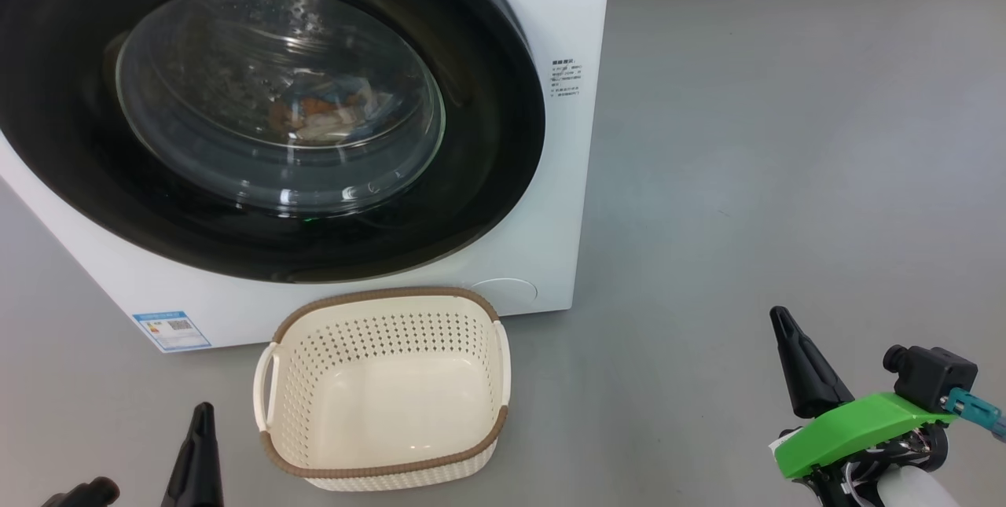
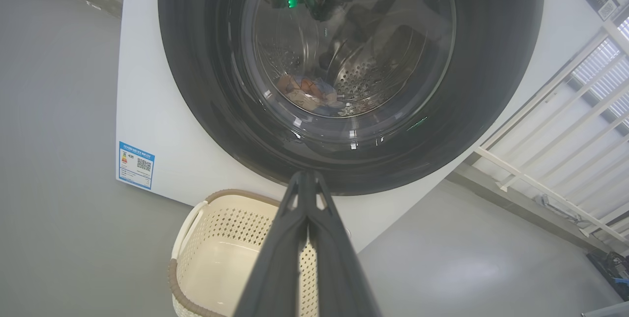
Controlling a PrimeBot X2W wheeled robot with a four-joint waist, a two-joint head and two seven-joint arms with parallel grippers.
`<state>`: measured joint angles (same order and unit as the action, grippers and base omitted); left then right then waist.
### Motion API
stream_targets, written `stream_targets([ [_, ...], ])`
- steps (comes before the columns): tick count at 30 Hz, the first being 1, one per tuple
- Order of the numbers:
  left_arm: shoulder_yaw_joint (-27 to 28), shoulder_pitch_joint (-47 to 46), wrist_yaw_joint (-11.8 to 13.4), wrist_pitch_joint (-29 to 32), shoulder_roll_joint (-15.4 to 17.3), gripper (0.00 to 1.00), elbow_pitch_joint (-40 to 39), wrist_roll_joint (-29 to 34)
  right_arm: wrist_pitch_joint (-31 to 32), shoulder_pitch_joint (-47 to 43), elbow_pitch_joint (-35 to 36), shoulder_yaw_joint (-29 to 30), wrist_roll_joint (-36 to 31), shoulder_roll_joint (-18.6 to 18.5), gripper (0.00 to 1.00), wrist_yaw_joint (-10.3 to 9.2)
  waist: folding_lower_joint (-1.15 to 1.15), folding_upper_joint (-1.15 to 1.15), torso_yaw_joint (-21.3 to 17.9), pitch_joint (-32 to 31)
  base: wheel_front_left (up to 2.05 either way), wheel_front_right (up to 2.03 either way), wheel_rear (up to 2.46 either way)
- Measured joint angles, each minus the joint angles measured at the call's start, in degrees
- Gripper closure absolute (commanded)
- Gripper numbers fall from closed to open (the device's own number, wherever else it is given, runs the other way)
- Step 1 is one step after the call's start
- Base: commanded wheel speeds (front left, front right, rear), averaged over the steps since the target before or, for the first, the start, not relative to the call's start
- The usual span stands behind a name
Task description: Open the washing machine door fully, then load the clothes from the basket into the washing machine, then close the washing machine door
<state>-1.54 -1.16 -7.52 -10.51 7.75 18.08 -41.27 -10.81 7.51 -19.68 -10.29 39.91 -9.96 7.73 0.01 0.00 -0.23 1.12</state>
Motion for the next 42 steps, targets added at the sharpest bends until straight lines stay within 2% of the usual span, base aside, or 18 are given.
stream_targets([
  [42, 2.43, -0.95, 0.00, 6.67, -2.10, 1.00, -0.93, -20.39, 6.70, -0.16, 1.55, 6.95, 21.15, 2.65, 1.00, -0.02, -0.01, 0.00, 0.09, -0.38, 0.00, 0.00, 0.00],
])
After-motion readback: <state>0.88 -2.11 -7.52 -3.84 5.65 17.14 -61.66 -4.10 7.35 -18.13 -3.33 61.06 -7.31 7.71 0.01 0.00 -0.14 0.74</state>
